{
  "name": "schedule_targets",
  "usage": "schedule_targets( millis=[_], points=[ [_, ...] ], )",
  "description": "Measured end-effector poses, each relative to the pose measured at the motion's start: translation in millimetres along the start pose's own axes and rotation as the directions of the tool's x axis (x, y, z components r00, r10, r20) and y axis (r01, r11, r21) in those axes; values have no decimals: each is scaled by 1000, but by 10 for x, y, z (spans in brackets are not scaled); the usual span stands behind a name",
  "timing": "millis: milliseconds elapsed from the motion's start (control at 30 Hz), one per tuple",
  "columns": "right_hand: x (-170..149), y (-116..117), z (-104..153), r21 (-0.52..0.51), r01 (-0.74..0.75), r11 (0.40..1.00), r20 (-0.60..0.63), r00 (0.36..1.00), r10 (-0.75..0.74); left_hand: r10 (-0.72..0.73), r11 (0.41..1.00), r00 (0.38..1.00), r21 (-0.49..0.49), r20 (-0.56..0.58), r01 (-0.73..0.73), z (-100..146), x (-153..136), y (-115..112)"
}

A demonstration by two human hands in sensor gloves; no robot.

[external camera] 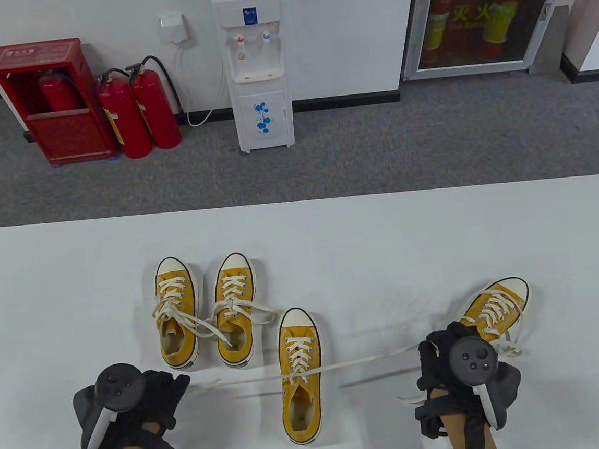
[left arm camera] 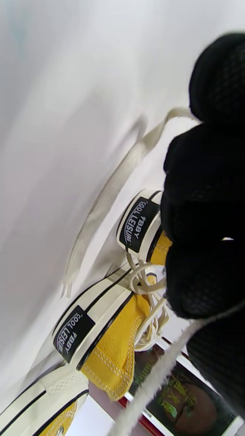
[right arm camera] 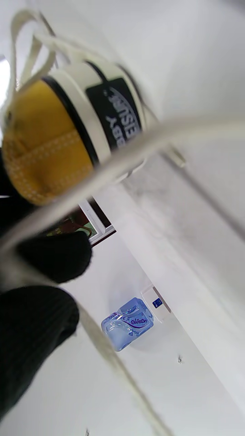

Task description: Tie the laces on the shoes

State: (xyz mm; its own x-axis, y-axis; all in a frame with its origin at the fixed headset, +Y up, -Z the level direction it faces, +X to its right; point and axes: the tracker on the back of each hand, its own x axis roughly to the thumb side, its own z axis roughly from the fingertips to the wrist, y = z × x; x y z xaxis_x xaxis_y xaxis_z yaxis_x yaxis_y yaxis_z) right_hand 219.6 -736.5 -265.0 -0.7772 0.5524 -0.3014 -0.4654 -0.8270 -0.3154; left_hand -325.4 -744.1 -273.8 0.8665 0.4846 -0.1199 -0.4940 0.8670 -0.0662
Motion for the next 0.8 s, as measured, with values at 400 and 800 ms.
schedule_targets(
  millis=[400,800],
  points=[
    [461,172,283,54,-62,997,324,945,42,-2,1000,1000,9,22,2,11,41,6],
    [922,797,592,252,-328,910,538,830,150,-13,1000,999,-5,31,13,7,58,-27]
  ],
)
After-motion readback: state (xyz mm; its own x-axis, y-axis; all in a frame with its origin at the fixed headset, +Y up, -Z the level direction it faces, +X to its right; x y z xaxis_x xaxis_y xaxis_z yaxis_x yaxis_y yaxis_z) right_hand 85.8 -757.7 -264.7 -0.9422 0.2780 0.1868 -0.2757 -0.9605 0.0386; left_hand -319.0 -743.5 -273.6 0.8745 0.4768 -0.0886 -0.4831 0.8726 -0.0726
